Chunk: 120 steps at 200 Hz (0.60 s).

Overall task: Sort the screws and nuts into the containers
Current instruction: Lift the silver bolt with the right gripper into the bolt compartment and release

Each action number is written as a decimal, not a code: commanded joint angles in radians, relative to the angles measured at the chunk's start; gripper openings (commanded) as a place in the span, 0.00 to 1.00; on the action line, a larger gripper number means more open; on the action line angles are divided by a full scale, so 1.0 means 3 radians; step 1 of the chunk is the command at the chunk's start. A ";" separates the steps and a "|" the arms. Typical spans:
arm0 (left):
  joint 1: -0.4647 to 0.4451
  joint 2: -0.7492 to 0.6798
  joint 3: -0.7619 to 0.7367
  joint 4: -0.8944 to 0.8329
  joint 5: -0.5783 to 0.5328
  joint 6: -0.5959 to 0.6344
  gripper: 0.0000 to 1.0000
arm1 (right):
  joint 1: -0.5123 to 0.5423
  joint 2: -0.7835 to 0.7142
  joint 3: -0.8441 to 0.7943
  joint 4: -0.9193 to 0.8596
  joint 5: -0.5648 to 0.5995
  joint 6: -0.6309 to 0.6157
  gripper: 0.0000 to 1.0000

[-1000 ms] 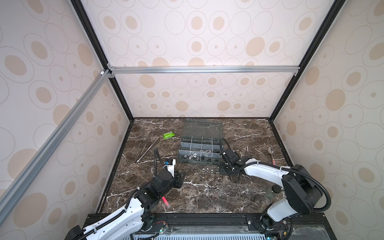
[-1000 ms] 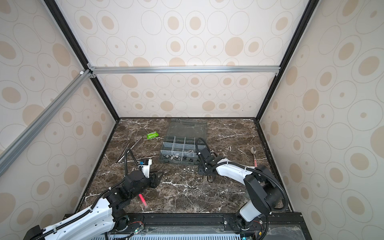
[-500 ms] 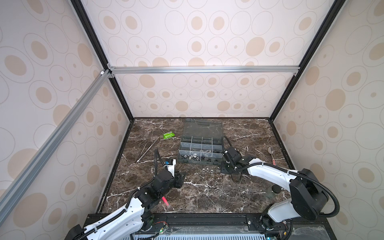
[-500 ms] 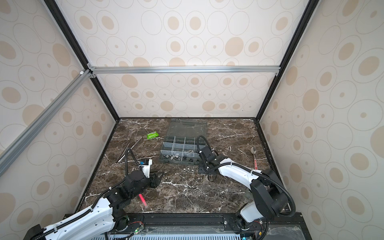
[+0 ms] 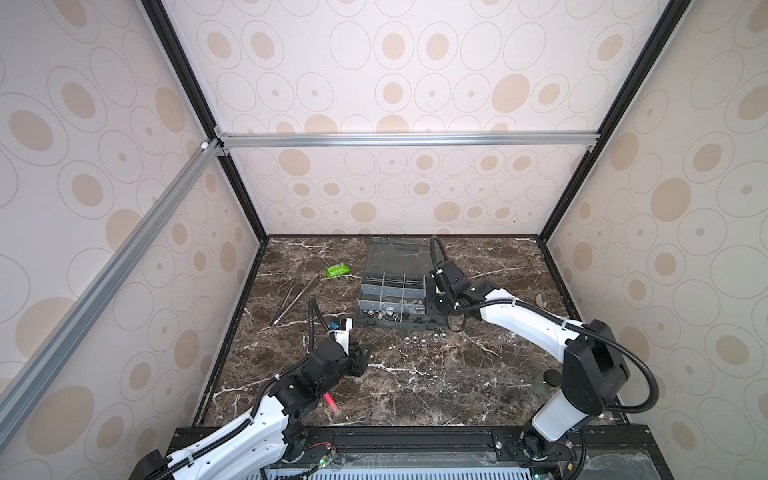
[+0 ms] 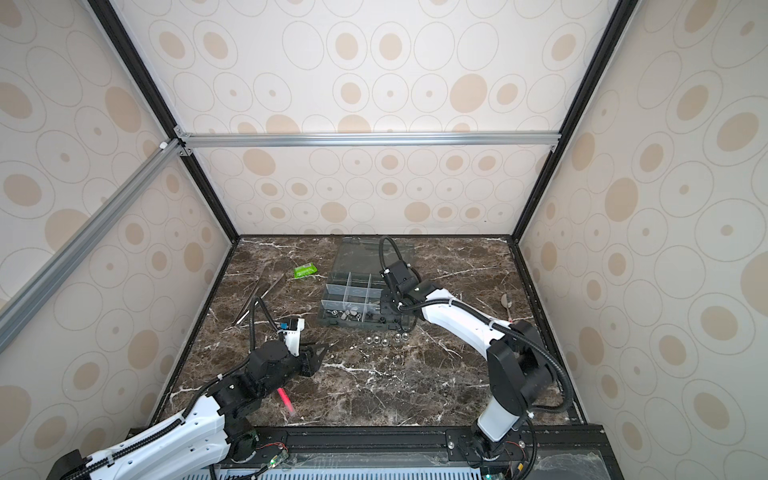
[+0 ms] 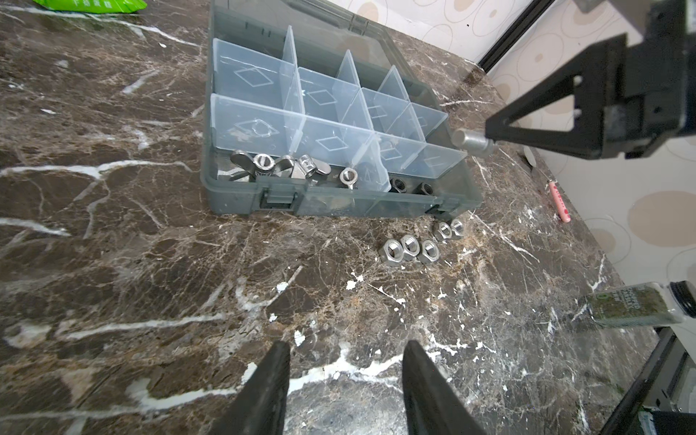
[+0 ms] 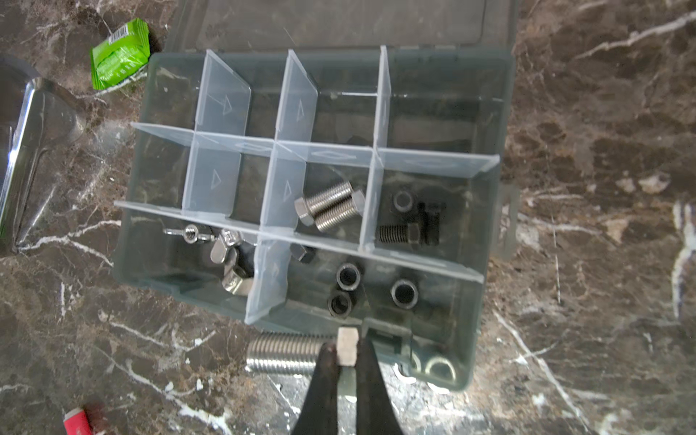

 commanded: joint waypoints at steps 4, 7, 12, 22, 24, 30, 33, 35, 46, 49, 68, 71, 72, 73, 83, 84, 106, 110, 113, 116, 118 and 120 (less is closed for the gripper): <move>0.0025 -0.0045 -0.0020 0.0100 0.0009 -0.0085 0.49 | -0.0018 0.0281 0.0412 -0.0131 0.0036 -0.0165 0.08; 0.0023 -0.0050 -0.0022 0.0106 0.0014 -0.0087 0.49 | -0.0023 0.0319 0.0467 -0.0141 0.0034 -0.0175 0.07; 0.0027 -0.0051 -0.0025 0.0111 0.0011 -0.0087 0.49 | -0.0028 0.0386 0.0549 -0.0152 0.0035 -0.0189 0.07; 0.0024 -0.0059 -0.0032 0.0114 0.0007 -0.0082 0.49 | -0.0031 0.0503 0.0704 -0.0191 0.0036 -0.0219 0.07; 0.0024 -0.0060 -0.0031 0.0117 0.0006 -0.0084 0.49 | -0.0039 0.0528 0.0736 -0.0198 0.0033 -0.0225 0.07; 0.0023 -0.0060 -0.0033 0.0121 0.0007 -0.0078 0.49 | -0.0044 0.0600 0.0823 -0.0218 0.0033 -0.0241 0.07; 0.0025 -0.0057 -0.0033 0.0123 0.0009 -0.0072 0.49 | -0.0046 0.0638 0.0860 -0.0228 0.0034 -0.0244 0.07; 0.0027 -0.0057 -0.0033 0.0126 0.0010 -0.0073 0.49 | -0.0044 0.0660 0.0889 -0.0232 0.0036 -0.0247 0.07; 0.0027 -0.0061 -0.0038 0.0135 0.0014 -0.0067 0.49 | -0.0053 0.0775 0.1028 -0.0277 0.0033 -0.0260 0.07; 0.0027 -0.0058 -0.0038 0.0139 0.0014 -0.0065 0.49 | -0.0060 0.0807 0.1061 -0.0288 0.0033 -0.0268 0.07; 0.0027 -0.0051 -0.0043 0.0147 0.0023 -0.0066 0.49 | -0.0062 0.0955 0.1219 -0.0368 0.0041 -0.0281 0.07; 0.0027 -0.0047 -0.0043 0.0152 0.0024 -0.0066 0.49 | -0.0065 0.0967 0.1232 -0.0374 0.0041 -0.0278 0.07; 0.0027 -0.0046 -0.0043 0.0153 0.0025 -0.0068 0.49 | -0.0066 0.0969 0.1233 -0.0374 0.0046 -0.0279 0.07; 0.0025 -0.0046 -0.0046 0.0154 0.0025 -0.0068 0.49 | -0.0064 0.0973 0.1236 -0.0376 0.0051 -0.0277 0.07; 0.0027 -0.0045 -0.0051 0.0160 0.0025 -0.0068 0.49 | -0.0071 0.1005 0.1241 -0.0372 0.0070 -0.0270 0.07; 0.0025 -0.0045 -0.0052 0.0160 0.0025 -0.0066 0.49 | -0.0069 0.1006 0.1240 -0.0373 0.0071 -0.0268 0.07; 0.0026 -0.0061 -0.0064 0.0163 0.0031 -0.0080 0.49 | -0.0077 0.1045 0.1226 -0.0382 0.0099 -0.0260 0.07; 0.0026 -0.0068 -0.0064 0.0155 0.0031 -0.0084 0.49 | -0.0070 0.1048 0.1223 -0.0383 0.0106 -0.0260 0.07; 0.0027 -0.0071 -0.0064 0.0155 0.0028 -0.0083 0.49 | -0.0075 0.1048 0.1219 -0.0388 0.0110 -0.0260 0.07; 0.0027 -0.0075 -0.0067 0.0152 0.0030 -0.0083 0.49 | -0.0075 0.1052 0.1211 -0.0389 0.0112 -0.0260 0.07; 0.0027 -0.0079 -0.0066 0.0153 0.0027 -0.0083 0.49 | -0.0073 0.1053 0.1209 -0.0389 0.0115 -0.0262 0.07; 0.0027 -0.0083 -0.0068 0.0154 0.0026 -0.0084 0.49 | -0.0074 0.1053 0.1205 -0.0389 0.0117 -0.0260 0.07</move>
